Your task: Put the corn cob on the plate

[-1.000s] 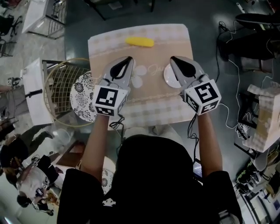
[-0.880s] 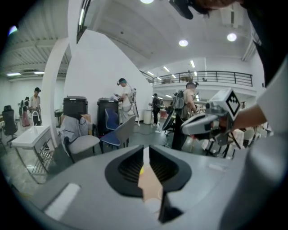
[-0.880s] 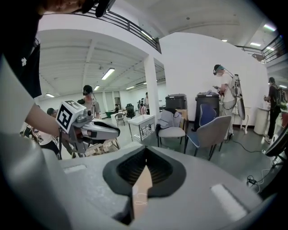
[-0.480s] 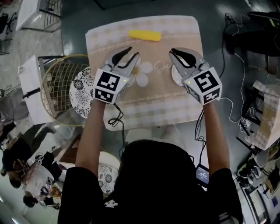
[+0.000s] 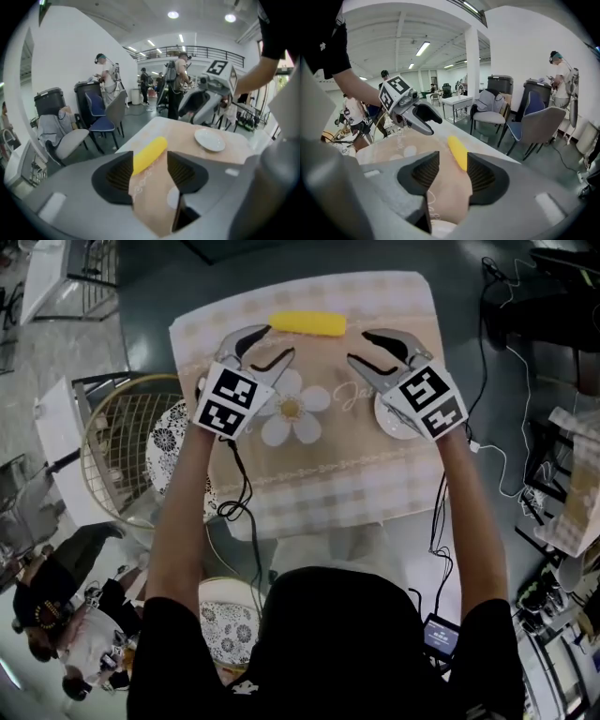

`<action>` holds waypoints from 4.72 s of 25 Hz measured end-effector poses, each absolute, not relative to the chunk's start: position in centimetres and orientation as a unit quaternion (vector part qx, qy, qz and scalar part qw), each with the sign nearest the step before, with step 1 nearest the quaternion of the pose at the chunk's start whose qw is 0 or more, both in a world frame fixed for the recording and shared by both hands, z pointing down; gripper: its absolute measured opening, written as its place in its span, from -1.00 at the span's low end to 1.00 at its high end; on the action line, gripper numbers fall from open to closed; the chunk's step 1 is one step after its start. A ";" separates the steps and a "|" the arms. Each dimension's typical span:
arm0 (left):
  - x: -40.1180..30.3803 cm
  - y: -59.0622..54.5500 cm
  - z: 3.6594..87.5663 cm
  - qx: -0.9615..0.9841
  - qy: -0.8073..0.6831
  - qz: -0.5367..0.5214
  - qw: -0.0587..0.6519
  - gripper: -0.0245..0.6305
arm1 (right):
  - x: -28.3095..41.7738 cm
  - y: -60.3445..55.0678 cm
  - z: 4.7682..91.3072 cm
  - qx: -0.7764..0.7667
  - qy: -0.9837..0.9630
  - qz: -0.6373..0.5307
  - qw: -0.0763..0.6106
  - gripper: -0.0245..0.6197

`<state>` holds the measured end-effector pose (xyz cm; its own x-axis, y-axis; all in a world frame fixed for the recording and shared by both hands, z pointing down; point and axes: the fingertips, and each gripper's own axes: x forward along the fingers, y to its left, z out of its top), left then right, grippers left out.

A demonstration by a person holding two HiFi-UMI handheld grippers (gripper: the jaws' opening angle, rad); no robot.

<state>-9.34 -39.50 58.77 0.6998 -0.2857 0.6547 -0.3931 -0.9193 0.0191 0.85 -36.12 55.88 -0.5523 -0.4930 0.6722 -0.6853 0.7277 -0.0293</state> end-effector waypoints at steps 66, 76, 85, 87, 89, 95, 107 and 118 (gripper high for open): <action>-1.9 -36.1 65.9 0.852 0.063 0.517 -0.045 -0.28 | 6.1 -32.3 64.8 0.332 -0.829 0.190 0.407 -0.20; 2.6 -31.1 65.7 0.850 0.106 0.511 -0.069 -0.29 | 10.7 -26.7 65.0 0.357 -0.813 0.209 0.410 -0.20; 5.2 -27.7 65.5 0.850 0.124 0.507 -0.073 -0.30 | 13.1 -23.3 64.8 0.363 -0.808 0.217 0.410 -0.19; 5.7 -27.1 65.5 0.849 0.127 0.508 -0.075 -0.30 | 13.5 -22.6 64.8 0.362 -0.809 0.218 0.409 -0.20; 6.2 -26.4 65.5 0.849 0.132 0.507 -0.074 -0.30 | 14.2 -22.0 65.1 0.361 -0.809 0.216 0.410 -0.20; 7.4 -24.5 66.5 0.846 0.146 0.508 -0.074 -0.30 | 15.5 -20.0 65.6 0.358 -0.802 0.229 0.420 -0.20; 7.9 -22.6 68.7 0.839 0.157 0.518 -0.054 -0.30 | 16.1 -18.3 67.2 0.343 -0.798 0.240 0.434 -0.19; 7.7 -22.1 69.8 0.835 0.156 0.524 -0.063 -0.32 | 16.3 -18.2 68.1 0.337 -0.791 0.212 0.465 -0.18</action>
<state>7.73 -22.15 69.85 0.4016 0.1942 0.8950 0.3263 -0.9435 0.0583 16.34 -18.17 68.14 -0.3413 -0.3363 0.8777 -0.7299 0.6832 -0.0220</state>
